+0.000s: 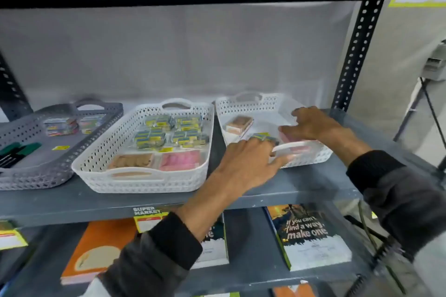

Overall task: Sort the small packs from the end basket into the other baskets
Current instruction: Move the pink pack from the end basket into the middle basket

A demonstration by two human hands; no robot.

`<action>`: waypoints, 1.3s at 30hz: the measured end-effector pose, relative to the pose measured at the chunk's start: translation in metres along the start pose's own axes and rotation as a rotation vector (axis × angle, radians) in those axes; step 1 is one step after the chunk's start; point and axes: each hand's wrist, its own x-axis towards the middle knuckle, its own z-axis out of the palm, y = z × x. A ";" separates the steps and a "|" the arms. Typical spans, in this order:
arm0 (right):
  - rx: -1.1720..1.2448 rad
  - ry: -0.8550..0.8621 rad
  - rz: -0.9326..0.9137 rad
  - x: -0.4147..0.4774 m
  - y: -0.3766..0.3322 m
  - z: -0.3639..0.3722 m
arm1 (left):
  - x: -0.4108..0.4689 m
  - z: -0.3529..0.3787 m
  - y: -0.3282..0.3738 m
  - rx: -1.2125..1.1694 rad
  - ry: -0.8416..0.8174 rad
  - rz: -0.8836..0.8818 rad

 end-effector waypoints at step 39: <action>0.113 -0.238 -0.614 -0.037 -0.200 0.018 | -0.127 -0.031 -0.156 0.298 0.833 -0.120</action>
